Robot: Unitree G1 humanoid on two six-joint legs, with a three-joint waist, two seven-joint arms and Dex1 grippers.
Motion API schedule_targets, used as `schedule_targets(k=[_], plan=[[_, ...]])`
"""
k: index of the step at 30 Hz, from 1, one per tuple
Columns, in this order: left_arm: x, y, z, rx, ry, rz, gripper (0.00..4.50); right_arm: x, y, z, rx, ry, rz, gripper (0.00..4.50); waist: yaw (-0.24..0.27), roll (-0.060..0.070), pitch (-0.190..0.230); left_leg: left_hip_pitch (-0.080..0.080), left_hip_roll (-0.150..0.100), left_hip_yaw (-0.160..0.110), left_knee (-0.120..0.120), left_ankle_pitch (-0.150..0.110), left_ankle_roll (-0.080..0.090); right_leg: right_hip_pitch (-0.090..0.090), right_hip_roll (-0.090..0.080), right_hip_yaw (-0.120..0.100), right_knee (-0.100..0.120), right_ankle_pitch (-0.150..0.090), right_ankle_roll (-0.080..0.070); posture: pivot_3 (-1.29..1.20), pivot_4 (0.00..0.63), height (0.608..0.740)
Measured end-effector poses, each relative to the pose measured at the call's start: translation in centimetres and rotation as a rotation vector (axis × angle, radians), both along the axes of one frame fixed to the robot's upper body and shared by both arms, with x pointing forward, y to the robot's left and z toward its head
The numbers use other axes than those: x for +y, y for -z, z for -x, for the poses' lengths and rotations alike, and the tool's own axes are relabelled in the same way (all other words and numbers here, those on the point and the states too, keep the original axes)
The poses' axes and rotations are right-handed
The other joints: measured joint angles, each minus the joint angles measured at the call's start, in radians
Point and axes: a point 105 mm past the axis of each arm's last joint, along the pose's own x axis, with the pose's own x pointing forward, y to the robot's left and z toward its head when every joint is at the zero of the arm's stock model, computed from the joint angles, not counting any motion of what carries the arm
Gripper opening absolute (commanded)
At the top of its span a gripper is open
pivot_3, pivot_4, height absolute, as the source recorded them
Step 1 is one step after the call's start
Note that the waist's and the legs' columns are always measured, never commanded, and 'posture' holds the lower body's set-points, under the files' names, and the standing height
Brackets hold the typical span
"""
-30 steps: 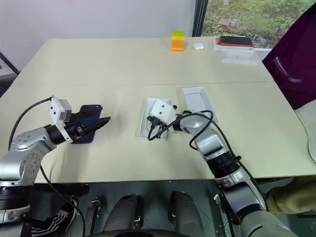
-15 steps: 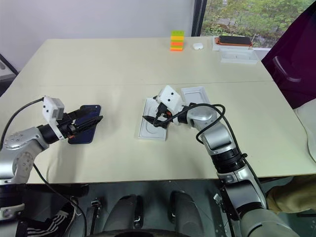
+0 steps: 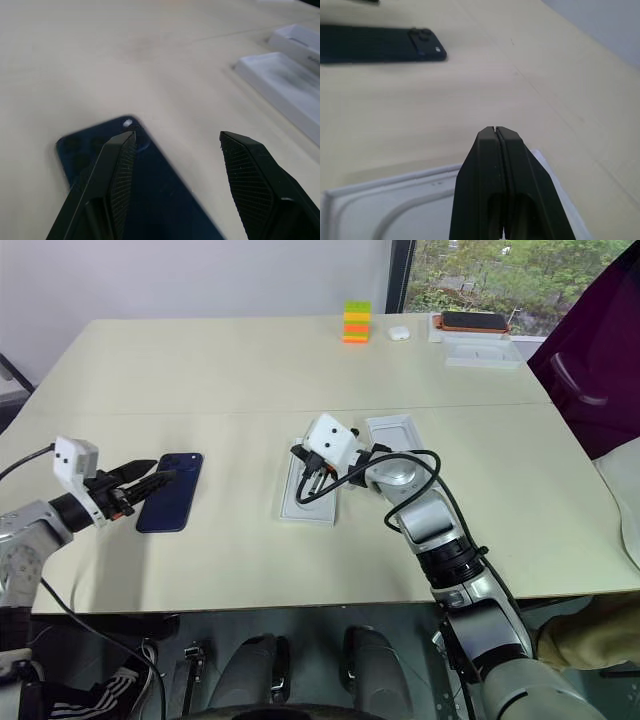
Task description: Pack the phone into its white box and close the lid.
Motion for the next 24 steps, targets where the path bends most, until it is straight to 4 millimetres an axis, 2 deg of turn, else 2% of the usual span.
schedule_targets(k=[5, 9, 12, 13, 14, 21, 24], plan=[[2.6, -0.3, 0.2, 0.036, -0.066, 0.026, 2.85, 3.0, 0.1, 0.4, -0.015, -0.039, -0.010, 0.06, -0.006, 0.000, 0.000, 0.000, 0.000, 0.000, 0.000, 0.000, 0.000, 0.000, 0.000, 0.000, 0.000, 0.000, 0.000, 0.00, 0.150, 0.740], [3.6, 0.8, 0.4, 0.092, -0.102, 0.065, 2.85, 5.5, 0.6, 1.5, -0.043, -0.100, 0.012, 0.06, -0.006, 0.000, 0.000, 0.000, 0.000, 0.000, -0.001, 0.000, 0.000, 0.000, -0.001, 0.000, 0.000, 0.000, 0.000, 0.00, 0.150, 0.740], [4.3, 1.9, 0.7, 0.142, -0.126, 0.099, 3.67, 6.4, 1.1, 1.7, -0.043, -0.118, 0.024, 0.00, -0.003, -0.001, 0.000, 0.000, 0.000, 0.000, 0.000, 0.000, 0.000, 0.000, -0.001, 0.000, 0.000, 0.000, 0.000, 0.00, 0.150, 0.740], [4.4, 2.1, 0.8, 0.155, -0.131, 0.108, 4.18, 6.5, 1.3, 1.5, -0.044, -0.117, 0.033, 0.00, -0.002, -0.001, 0.000, 0.000, 0.000, 0.000, 0.000, 0.000, 0.000, 0.000, -0.001, 0.000, 0.000, 0.000, 0.000, 0.00, 0.150, 0.740], [4.5, 2.3, 0.8, 0.166, -0.133, 0.116, 4.46, 6.8, 1.5, 1.5, -0.044, -0.121, 0.036, 0.00, -0.003, -0.001, 0.000, 0.000, 0.000, 0.000, 0.000, 0.000, 0.000, 0.000, -0.001, 0.000, 0.000, 0.000, 0.000, 0.00, 0.150, 0.740], [3.9, 2.4, 0.7, 0.212, -0.105, 0.170, 4.46, 7.8, 2.4, 0.9, -0.078, -0.127, 0.097, 0.00, -0.006, -0.001, 0.000, 0.000, 0.000, 0.000, 0.000, 0.000, 0.000, 0.000, -0.001, 0.000, 0.000, 0.000, 0.000, 0.00, 0.150, 0.740], [2.5, 3.4, 1.0, 0.320, -0.038, 0.257, 4.46, 8.4, 2.6, 1.1, -0.073, -0.143, 0.099, 0.00, -0.007, -0.001, 0.000, 0.000, 0.000, 0.000, 0.000, 0.000, 0.000, 0.000, -0.001, 0.000, 0.000, 0.000, 0.000, 0.00, 0.150, 0.740]])
